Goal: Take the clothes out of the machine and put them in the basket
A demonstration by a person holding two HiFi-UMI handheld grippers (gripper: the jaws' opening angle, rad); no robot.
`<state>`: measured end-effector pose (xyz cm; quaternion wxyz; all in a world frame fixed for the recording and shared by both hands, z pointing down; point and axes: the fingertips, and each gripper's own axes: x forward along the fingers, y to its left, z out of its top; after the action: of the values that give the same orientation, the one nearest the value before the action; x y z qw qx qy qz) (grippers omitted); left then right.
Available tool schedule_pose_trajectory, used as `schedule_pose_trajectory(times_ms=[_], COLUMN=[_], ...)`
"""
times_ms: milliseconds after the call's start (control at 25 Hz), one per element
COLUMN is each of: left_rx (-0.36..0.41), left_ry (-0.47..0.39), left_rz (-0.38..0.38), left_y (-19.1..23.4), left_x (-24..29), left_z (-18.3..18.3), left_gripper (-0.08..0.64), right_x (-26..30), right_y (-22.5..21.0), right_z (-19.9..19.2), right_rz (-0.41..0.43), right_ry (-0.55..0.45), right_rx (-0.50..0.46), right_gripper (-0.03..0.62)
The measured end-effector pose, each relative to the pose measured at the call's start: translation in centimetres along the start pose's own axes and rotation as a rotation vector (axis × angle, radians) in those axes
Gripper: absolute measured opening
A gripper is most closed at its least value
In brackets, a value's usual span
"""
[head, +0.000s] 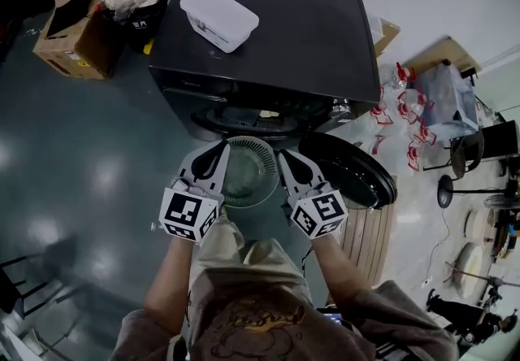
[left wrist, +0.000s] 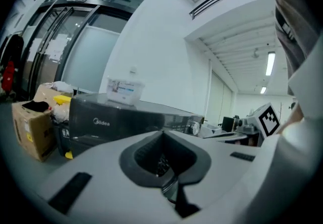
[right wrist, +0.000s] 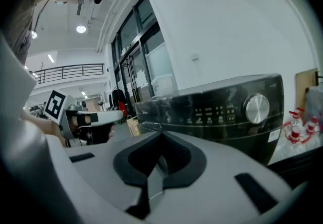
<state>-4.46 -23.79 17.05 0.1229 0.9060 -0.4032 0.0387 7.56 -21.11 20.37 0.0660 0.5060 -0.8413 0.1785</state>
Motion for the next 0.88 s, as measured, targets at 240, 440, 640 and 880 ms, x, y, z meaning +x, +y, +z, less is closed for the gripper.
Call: schedule_pose_trajectory(times_ms=[240,440,640,880], left_rx=[-0.067,-0.042,-0.032,0.041], left_ry=[-0.026,-0.059,-0.099,-0.102], left_rz=[0.012,-0.008,-0.035,-0.041], left_y=[2.7,3.8,5.0,4.9], left_x=[4.2,7.6,10.0,11.5], left_z=[-9.5,-16.5,-21.6,-25.9], left_gripper=[0.006,0.006,0.006,0.006], right_x=[5.3,8.3,10.2,10.8], right_y=[-4.6,-8.0,-10.5,-12.4], right_z=[-9.2,-15.7,-21.0,-24.9], right_rz=[-0.018,-0.018,-0.032,-0.031], right_ry=[0.016,-0.02,-0.048,-0.081], right_rx=[-0.02,-0.036,-0.054,-0.074], right_gripper=[-0.006,-0.006,-0.005,-0.004])
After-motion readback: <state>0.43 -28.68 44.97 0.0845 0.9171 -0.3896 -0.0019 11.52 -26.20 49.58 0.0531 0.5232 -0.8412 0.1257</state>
